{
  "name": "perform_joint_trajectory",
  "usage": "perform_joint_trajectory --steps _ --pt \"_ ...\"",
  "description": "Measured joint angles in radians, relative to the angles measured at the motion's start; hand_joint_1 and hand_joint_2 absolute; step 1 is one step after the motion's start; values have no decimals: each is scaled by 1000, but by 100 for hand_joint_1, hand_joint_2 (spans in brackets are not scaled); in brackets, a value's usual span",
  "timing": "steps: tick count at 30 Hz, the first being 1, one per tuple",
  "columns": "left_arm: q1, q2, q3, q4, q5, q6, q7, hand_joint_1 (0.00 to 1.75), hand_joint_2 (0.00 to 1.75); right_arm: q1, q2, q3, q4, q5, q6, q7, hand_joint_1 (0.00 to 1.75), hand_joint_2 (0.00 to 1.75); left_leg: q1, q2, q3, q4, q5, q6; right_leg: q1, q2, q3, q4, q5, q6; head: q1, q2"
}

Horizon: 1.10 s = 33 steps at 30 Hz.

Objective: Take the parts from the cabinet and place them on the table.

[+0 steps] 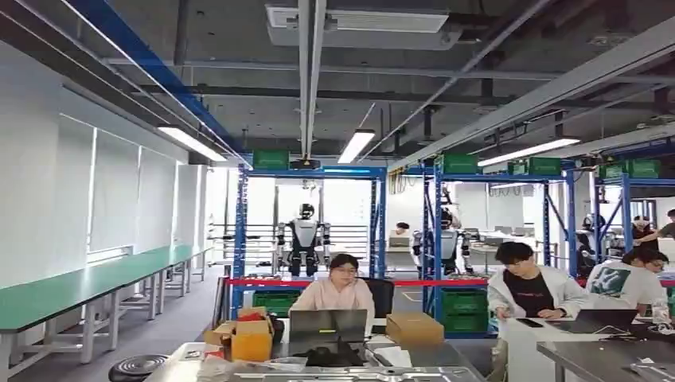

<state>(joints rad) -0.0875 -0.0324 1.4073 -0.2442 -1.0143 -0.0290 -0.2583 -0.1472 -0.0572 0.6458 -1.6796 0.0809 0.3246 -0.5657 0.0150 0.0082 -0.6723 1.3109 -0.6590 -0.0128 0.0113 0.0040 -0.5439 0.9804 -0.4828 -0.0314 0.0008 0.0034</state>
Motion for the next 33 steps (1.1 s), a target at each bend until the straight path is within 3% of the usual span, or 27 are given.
perform_joint_trajectory --steps 1,2,4,5,6,7,9,10,11,12,14,15,16,17,19,20,24,26,27,29,30,31,32,33 --pt "3 0 0 0 0 0 0 0 0 2 0 0 0 0 0 0 175 175 3 0 -7 -12 26 -5 -2 4 8 0 -5 3 0 0" --pt "4 0 0 0 0 0 0 0 0 4 0 0 0 0 1 0 175 175 6 0 4 -65 74 -8 -4 7 17 1 -12 7 0 0" --pt "3 2 0 0 0 -1 0 0 0 6 2 0 0 0 1 0 175 175 14 0 67 -251 208 -17 -10 9 44 3 -32 18 0 0" --pt "3 2 0 0 0 -1 0 0 0 7 2 0 0 0 2 0 175 175 10 -6 72 -262 193 -16 -9 10 49 5 -38 25 0 0" --pt "1 2 0 0 0 -2 0 0 0 6 2 0 0 1 2 -1 175 175 5 -3 73 -282 163 -3 -9 12 42 14 -41 31 -1 1" --pt "2 2 0 0 0 -2 -1 0 0 8 3 0 0 0 2 -1 175 175 4 -3 71 -275 182 12 -9 12 38 15 -50 39 -1 2" --pt "5 3 0 0 0 -2 -1 0 0 11 3 0 0 0 2 -2 175 175 0 -3 74 -272 178 26 -10 11 46 13 -57 47 -1 1" --pt "4 3 -1 0 0 -2 -2 0 0 11 3 -2 -2 -1 2 -2 175 175 7 -3 80 -277 180 32 -12 10 50 15 -68 52 -1 2" --pt "2 3 -2 0 0 -2 -3 0 0 9 3 -2 -4 0 2 -2 175 175 7 -3 84 -278 175 38 -12 7 39 44 -81 57 -1 1" --pt "1 4 -2 0 0 -2 -4 0 0 8 3 -2 -5 0 2 -2 175 175 7 -3 87 -278 172 43 -14 6 3 112 -112 63 -1 1" --pt "1 4 -1 0 0 -2 -5 0 0 12 3 -2 -5 0 2 -2 175 175 5 -3 93 -278 163 48 -17 2 -101 287 -173 69 -1 1" --pt "1 4 -1 0 0 -2 -5 0 0 15 3 -2 -5 0 2 -2 175 175 5 -3 98 -277 158 48 -17 1 -143 346 -178 70 -1 0" --pt "4 4 -1 0 0 -2 -5 0 0 17 3 -2 -5 0 2 -2 175 175 4 -3 107 -278 152 47 -17 1 -163 351 -153 68 -1 0" --pt "4 4 -1 0 0 -2 -5 0 0 16 3 -2 -5 -1 2 -2 175 175 3 -4 116 -278 145 47 -16 1 -153 308 -107 66 -1 0" --pt "3 4 -2 0 0 -2 -5 0 0 15 3 -2 -5 -1 2 -2 175 175 1 -5 140 -279 131 45 -11 1 -90 126 15 50 -1 0" --pt "5 3 -2 0 0 -2 -6 0 0 14 3 -2 -6 -1 2 -2 175 175 4 -5 147 -282 125 41 -6 -2 -65 67 31 38 -1 0" --pt "2 3 -2 0 0 -1 -6 0 0 14 3 -2 -7 -2 5 -3 175 175 5 -1 151 -296 117 15 5 2 -58 43 7 19 -2 1" --pt "-3 3 -2 0 0 -1 -7 0 0 15 4 -2 -12 -4 8 -4 175 175 2 -1 158 -284 105 8 -6 1 -33 12 13 14 -2 0" --pt "-4 3 -2 0 0 -2 -7 0 0 12 4 -2 -13 -5 8 -4 175 175 3 -2 133 -239 81 6 -8 0 -26 9 10 9 -2 0" --pt "-2 6 -2 0 -1 -2 -7 0 0 14 4 -2 -12 -5 11 -4 175 175 4 -2 42 -80 18 -2 -6 -1 -14 9 -2 4 -2 0" --pt "2 6 -2 0 -1 -2 -7 0 0 17 4 -2 -12 -5 11 -4 175 175 4 -2 -4 -9 4 -4 -5 0 -8 9 -8 2 -2 0" --pt "5 6 -2 0 -1 -2 -7 0 0 19 4 -2 -11 -7 13 -4 175 175 4 -2 -28 13 17 -5 -5 2 0 9 -15 3 -2 0" --pt "7 6 -2 0 -1 -1 -7 0 0 21 4 -2 -11 -8 13 -4 175 175 4 -2 -25 -18 59 -6 -5 5 13 9 -24 4 -2 0" --pt "7 6 -2 0 -1 -1 -7 0 0 22 4 -2 -11 -8 14 -4 175 175 5 -2 -1 -92 119 -5 -5 7 26 10 -34 6 -2 0"
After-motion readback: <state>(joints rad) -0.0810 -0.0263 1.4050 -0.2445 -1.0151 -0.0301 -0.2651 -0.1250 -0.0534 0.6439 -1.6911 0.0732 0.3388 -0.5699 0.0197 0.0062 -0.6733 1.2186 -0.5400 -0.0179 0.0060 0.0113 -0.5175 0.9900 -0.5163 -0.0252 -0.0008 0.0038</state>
